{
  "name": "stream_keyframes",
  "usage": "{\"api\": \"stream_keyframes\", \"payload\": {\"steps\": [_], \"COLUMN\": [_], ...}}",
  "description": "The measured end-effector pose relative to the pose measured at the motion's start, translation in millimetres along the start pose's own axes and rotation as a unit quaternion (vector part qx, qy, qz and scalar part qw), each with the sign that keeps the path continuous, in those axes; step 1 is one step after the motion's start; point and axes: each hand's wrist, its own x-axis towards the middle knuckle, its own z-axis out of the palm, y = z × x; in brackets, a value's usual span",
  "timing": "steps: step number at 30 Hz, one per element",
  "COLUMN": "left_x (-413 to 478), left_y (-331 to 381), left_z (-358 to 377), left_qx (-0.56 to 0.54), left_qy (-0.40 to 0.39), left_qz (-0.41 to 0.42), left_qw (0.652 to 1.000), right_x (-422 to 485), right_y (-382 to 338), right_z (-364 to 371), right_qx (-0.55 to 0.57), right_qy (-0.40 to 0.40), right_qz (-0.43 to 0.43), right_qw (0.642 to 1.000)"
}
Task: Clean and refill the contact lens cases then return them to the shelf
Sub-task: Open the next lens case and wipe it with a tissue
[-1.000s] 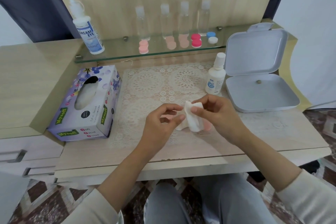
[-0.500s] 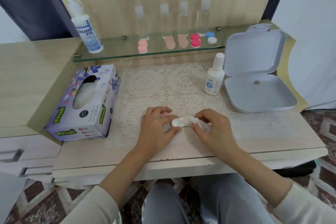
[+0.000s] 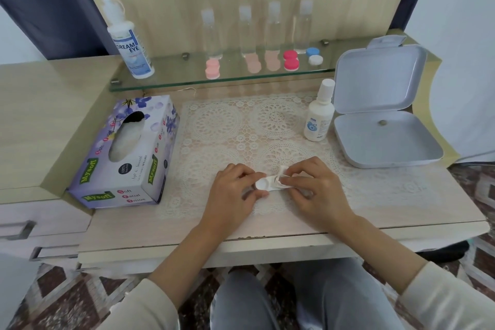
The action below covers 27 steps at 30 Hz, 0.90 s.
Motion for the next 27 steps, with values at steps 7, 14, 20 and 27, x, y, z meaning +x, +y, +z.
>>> {"api": "stream_keyframes", "payload": {"steps": [7,14,20,27], "left_x": [0.2,1.1,1.5,1.8], "left_y": [4.1,5.3,5.1,5.0], "left_z": [-1.9,-1.8,-1.5,-0.9], "left_qx": [-0.043,-0.049,-0.039,-0.043], "left_qy": [-0.019,-0.03,-0.033,-0.03], "left_qz": [-0.019,-0.023,-0.018,-0.018], "left_qw": [0.999,0.998,0.999,0.998], "right_x": [-1.4,0.0,3.1,-1.6], "right_y": [-0.2,-2.1,-1.3,-7.2], "right_z": [1.1,3.1,1.8,2.7], "right_qx": [-0.053,-0.104,-0.073,-0.13], "right_qy": [-0.014,-0.067,-0.079,-0.057], "right_qz": [-0.044,-0.022,-0.007,-0.009], "right_qw": [0.997,0.992,0.994,0.99]}}
